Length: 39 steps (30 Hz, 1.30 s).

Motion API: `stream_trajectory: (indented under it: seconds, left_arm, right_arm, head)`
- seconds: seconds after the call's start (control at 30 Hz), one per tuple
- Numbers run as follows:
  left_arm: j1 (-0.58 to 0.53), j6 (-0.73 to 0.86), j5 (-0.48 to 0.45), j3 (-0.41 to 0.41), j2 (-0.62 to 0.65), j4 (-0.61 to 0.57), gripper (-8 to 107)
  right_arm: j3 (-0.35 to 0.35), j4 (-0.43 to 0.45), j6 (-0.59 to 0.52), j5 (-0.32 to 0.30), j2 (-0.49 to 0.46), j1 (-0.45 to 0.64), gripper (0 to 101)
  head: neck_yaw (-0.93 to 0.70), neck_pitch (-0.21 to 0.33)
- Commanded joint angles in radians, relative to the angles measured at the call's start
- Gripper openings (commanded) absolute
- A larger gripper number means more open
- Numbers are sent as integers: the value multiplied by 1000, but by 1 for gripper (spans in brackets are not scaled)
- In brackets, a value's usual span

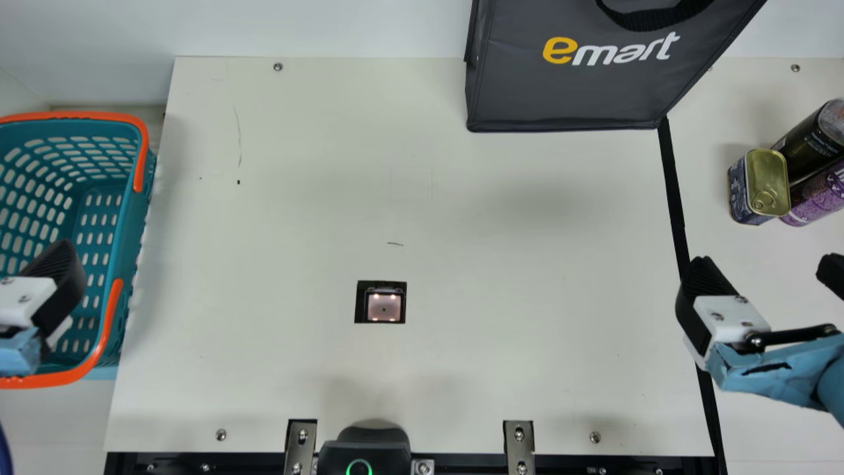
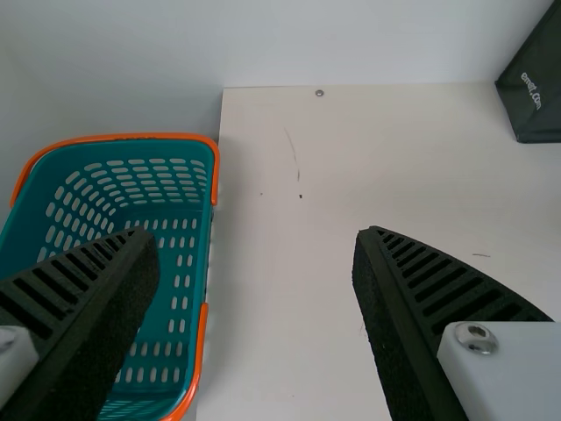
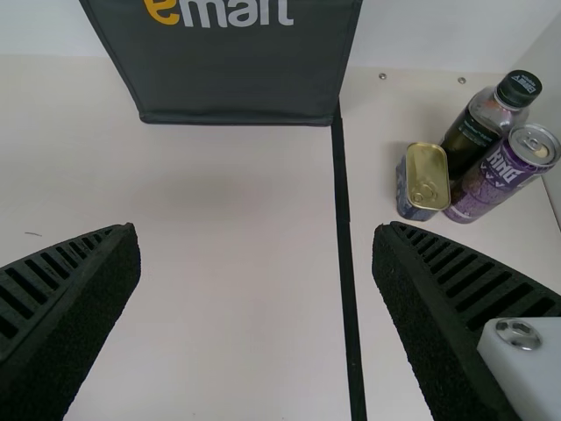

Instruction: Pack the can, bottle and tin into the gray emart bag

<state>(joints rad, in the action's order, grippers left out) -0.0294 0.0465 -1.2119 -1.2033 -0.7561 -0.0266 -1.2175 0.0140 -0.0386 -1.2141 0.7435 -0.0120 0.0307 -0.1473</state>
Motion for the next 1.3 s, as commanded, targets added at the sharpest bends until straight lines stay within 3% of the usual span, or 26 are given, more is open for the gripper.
stream_trajectory:
  seconds: [0.0,0.03,0.4,1.27]
  left_arm:
    - [0,0,0,0,0,0,90]
    - [0,0,0,0,0,0,90]
    - [0,0,0,0,0,0,90]
    - [0,0,0,0,0,0,90]
  right_arm:
    - [0,0,0,0,0,0,91]
    - [0,0,0,0,0,0,91]
    - [0,0,0,0,0,0,91]
    - [0,0,0,0,0,0,91]
  head:
    - [20,32]
    - [64,76]
    - [318,322]
    - [318,322]
